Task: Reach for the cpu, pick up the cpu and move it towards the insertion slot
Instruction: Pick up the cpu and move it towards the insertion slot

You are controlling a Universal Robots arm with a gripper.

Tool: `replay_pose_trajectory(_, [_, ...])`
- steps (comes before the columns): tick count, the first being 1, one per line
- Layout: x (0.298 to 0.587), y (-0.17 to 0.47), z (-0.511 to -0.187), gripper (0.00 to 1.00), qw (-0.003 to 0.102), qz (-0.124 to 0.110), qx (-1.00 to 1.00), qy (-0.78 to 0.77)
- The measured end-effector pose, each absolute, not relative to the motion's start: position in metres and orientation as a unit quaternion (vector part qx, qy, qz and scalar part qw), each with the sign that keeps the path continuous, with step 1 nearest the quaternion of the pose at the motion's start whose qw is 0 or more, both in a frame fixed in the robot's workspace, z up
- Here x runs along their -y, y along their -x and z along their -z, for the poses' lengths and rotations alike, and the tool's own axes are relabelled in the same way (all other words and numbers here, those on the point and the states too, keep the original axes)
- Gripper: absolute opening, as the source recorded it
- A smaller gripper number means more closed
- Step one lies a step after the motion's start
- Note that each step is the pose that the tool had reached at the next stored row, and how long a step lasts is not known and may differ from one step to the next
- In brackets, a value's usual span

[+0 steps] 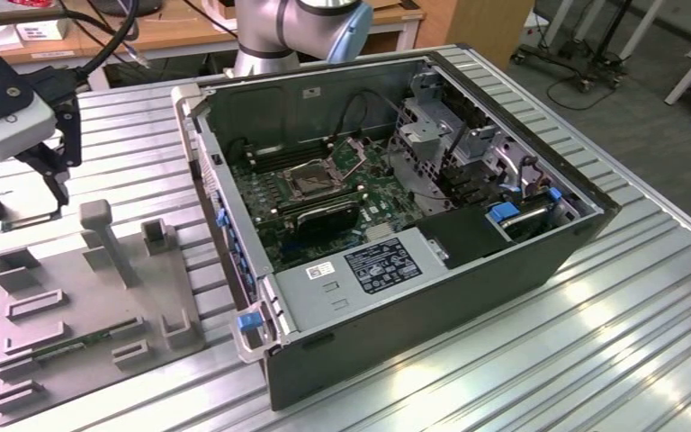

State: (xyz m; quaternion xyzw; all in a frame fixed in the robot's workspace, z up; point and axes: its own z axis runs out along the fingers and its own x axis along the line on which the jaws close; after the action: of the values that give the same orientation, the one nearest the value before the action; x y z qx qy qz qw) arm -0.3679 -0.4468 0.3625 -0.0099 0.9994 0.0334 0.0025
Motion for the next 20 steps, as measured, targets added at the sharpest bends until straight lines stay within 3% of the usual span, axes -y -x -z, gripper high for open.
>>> replay_pose_trajectory(20, [0.447,0.352,-0.362,0.54,0.002,-0.033,-0.999,0.010])
